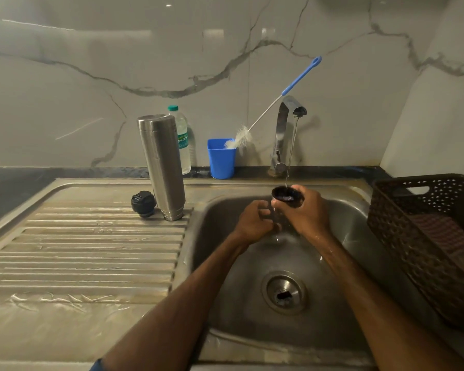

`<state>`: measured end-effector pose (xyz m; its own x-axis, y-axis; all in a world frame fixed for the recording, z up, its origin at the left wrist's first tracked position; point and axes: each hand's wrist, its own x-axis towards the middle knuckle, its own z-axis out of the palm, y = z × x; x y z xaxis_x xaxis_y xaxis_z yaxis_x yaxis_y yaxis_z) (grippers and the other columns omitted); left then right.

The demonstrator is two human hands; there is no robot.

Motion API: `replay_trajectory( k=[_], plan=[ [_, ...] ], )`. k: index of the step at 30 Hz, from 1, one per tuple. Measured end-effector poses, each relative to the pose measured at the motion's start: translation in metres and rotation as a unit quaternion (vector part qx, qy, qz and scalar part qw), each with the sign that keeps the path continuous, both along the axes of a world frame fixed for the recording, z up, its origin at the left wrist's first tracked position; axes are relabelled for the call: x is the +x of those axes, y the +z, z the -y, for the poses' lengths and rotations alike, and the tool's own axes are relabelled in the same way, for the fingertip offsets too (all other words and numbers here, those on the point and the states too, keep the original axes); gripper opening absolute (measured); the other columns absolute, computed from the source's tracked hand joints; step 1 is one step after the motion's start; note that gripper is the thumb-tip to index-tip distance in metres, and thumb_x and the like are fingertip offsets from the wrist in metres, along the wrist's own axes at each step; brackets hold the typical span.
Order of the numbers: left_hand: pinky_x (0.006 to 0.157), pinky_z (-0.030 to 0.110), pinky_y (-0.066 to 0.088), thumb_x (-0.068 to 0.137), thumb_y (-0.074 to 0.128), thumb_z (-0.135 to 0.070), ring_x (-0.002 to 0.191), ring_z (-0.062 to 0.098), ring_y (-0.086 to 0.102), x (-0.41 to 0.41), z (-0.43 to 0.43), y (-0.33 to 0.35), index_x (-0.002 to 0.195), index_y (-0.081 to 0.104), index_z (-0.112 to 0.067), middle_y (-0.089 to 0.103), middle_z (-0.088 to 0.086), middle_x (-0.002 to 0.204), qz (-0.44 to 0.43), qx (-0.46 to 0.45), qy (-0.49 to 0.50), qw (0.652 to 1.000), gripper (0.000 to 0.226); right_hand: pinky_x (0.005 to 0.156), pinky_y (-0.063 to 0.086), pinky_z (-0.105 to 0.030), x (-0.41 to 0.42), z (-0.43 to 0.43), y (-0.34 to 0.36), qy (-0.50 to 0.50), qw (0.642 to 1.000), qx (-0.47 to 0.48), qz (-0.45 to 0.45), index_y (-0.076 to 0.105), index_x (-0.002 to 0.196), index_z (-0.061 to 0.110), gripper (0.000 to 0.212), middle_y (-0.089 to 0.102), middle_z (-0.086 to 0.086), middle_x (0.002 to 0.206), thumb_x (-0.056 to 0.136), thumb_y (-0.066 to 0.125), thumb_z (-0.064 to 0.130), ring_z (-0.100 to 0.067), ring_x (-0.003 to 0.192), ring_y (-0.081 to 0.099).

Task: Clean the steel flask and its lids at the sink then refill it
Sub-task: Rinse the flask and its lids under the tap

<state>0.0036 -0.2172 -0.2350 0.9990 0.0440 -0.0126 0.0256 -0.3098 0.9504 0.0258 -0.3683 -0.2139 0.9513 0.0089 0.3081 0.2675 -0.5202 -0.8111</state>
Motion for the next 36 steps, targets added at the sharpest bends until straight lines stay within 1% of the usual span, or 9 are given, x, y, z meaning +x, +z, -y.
replay_trajectory(
  k=[2, 11, 18, 24, 27, 30, 33, 34, 36],
  plan=[
    [0.093, 0.033, 0.058, 0.08, 0.084, -0.006, 0.112, 0.018, 0.065, 0.0, 0.002, -0.001, 0.132, 0.054, -0.016, 0.067, 0.0, 0.118, 0.002, -0.007, -0.003, 1.0, 0.061, 0.057, 0.04, -0.01, -0.001, 0.001, 0.0, 0.018, 1.0, -0.007, -0.019, 0.07, 0.112, 0.019, 0.039, 0.069, 0.006, 0.093, 0.079, 0.088, 0.029, -0.011, 0.083, 0.065],
    [0.098, 0.043, 0.059, 0.081, 0.083, -0.006, 0.115, 0.021, 0.063, -0.003, 0.004, 0.005, 0.138, 0.05, -0.015, 0.062, 0.004, 0.125, -0.002, -0.014, -0.023, 1.0, 0.067, 0.079, 0.051, -0.023, 0.004, 0.004, 0.001, -0.027, 0.999, 0.002, 0.032, 0.067, 0.125, 0.018, 0.053, 0.07, 0.003, 0.11, 0.079, 0.087, 0.036, -0.016, 0.103, 0.066],
    [0.092, 0.038, 0.061, 0.082, 0.08, 0.0, 0.1, 0.013, 0.068, -0.006, 0.004, 0.005, 0.128, 0.054, -0.014, 0.067, -0.002, 0.108, -0.006, -0.02, -0.024, 0.999, 0.055, 0.064, 0.043, -0.016, -0.001, 0.001, 0.002, 0.002, 1.0, -0.008, -0.009, 0.07, 0.12, 0.017, 0.045, 0.072, 0.002, 0.106, 0.081, 0.086, 0.032, -0.014, 0.093, 0.068],
    [0.095, 0.047, 0.06, 0.081, 0.082, -0.003, 0.108, 0.019, 0.068, -0.005, 0.006, 0.004, 0.13, 0.055, -0.012, 0.069, 0.003, 0.114, -0.01, 0.001, -0.026, 1.0, 0.057, 0.067, 0.044, -0.015, -0.006, 0.001, 0.006, 0.001, 1.0, -0.011, -0.016, 0.068, 0.123, 0.016, 0.047, 0.067, 0.006, 0.101, 0.082, 0.085, 0.031, -0.009, 0.089, 0.065],
    [0.097, 0.045, 0.059, 0.081, 0.082, -0.005, 0.113, 0.022, 0.065, -0.006, 0.007, 0.005, 0.129, 0.053, -0.016, 0.063, 0.004, 0.121, -0.018, 0.009, -0.028, 0.999, 0.058, 0.069, 0.044, -0.016, -0.006, -0.001, 0.008, -0.013, 1.0, -0.013, 0.004, 0.067, 0.121, 0.02, 0.045, 0.066, 0.008, 0.102, 0.082, 0.085, 0.036, -0.011, 0.095, 0.064],
    [0.097, 0.044, 0.059, 0.081, 0.082, -0.005, 0.111, 0.019, 0.066, -0.006, 0.007, 0.005, 0.13, 0.054, -0.015, 0.065, 0.002, 0.117, -0.017, 0.009, -0.029, 0.999, 0.057, 0.061, 0.043, -0.018, -0.006, 0.001, 0.007, 0.006, 0.998, -0.038, -0.052, 0.069, 0.104, 0.023, 0.031, 0.068, 0.008, 0.09, 0.081, 0.085, 0.035, -0.016, 0.089, 0.07],
    [0.098, 0.041, 0.058, 0.082, 0.082, -0.007, 0.11, 0.017, 0.066, -0.007, 0.007, 0.007, 0.131, 0.053, -0.016, 0.066, -0.001, 0.114, -0.022, 0.002, -0.029, 0.999, 0.057, 0.066, 0.047, -0.02, -0.006, 0.002, 0.013, -0.025, 1.0, 0.006, -0.018, 0.069, 0.111, 0.021, 0.035, 0.067, 0.009, 0.094, 0.083, 0.085, 0.034, -0.01, 0.087, 0.065],
    [0.098, 0.043, 0.059, 0.081, 0.084, -0.01, 0.11, 0.017, 0.067, -0.007, 0.007, 0.006, 0.13, 0.055, -0.016, 0.067, 0.0, 0.115, -0.016, 0.001, -0.024, 1.0, 0.057, 0.069, 0.053, -0.024, -0.006, 0.003, 0.014, -0.02, 0.999, 0.027, -0.037, 0.07, 0.109, 0.021, 0.032, 0.07, 0.008, 0.093, 0.083, 0.085, 0.033, -0.01, 0.084, 0.068],
    [0.096, 0.046, 0.06, 0.075, 0.087, -0.017, 0.107, 0.018, 0.069, -0.005, 0.008, 0.004, 0.125, 0.059, -0.02, 0.071, 0.001, 0.114, 0.009, 0.013, 0.002, 1.0, 0.056, 0.076, 0.063, -0.036, -0.008, 0.006, 0.011, 0.023, 0.98, 0.113, -0.164, 0.075, 0.104, 0.011, 0.026, 0.078, -0.003, 0.091, 0.084, 0.084, 0.026, -0.016, 0.081, 0.075]
  ],
)
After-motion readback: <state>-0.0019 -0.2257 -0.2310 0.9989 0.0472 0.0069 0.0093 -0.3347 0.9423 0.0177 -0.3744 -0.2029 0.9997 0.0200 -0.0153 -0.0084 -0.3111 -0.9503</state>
